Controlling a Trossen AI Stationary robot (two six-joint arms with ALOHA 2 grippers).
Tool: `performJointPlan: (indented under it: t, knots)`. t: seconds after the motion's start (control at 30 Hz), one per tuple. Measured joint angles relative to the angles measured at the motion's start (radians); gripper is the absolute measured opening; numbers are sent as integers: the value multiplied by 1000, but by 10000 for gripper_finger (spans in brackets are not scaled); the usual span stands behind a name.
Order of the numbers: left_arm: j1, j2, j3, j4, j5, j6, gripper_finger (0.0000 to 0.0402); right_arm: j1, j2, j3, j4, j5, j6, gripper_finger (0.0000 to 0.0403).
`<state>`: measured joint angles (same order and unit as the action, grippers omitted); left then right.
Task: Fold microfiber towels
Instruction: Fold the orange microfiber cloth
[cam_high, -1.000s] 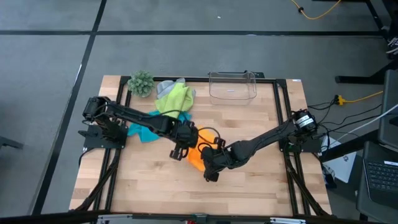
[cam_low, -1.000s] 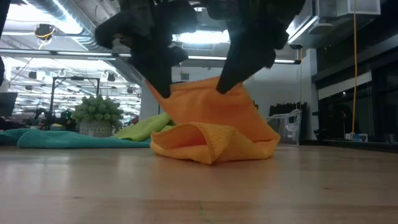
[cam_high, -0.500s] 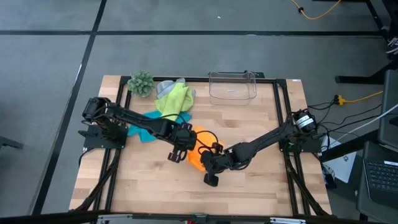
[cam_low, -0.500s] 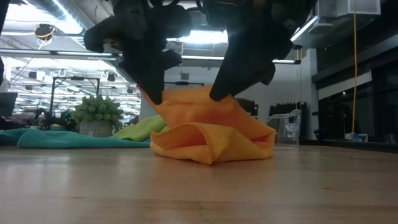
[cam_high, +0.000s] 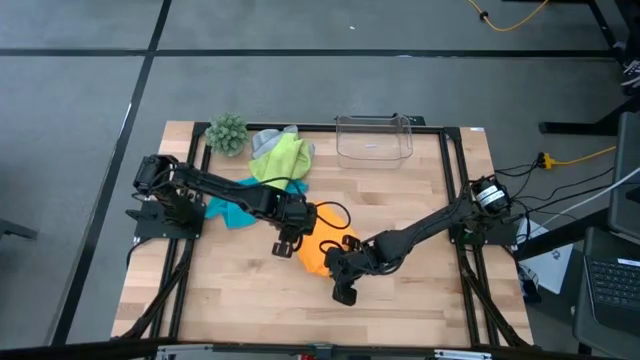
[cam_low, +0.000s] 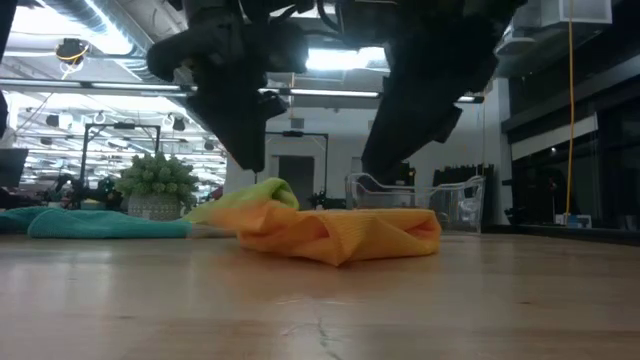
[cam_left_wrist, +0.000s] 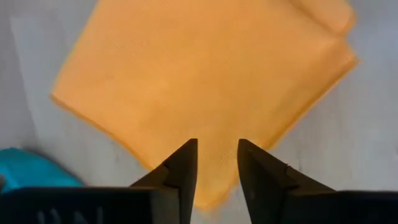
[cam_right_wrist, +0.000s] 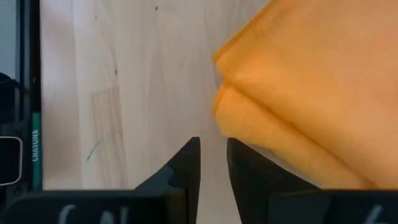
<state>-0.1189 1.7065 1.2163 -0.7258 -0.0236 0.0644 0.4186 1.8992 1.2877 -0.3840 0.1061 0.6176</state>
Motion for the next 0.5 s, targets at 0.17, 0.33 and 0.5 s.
performJointPlan:
  t: [0.17,0.33,0.5]
  knots:
    - [-2,0,0,-61,15,-41,113,26,0,0,-4,2,5,83]
    - [-2,-13,15,-221,14,-106,111,54,0,0,-1,50,-12,83]
    - [-8,-51,41,-421,12,-202,111,69,0,0,17,233,-126,83]
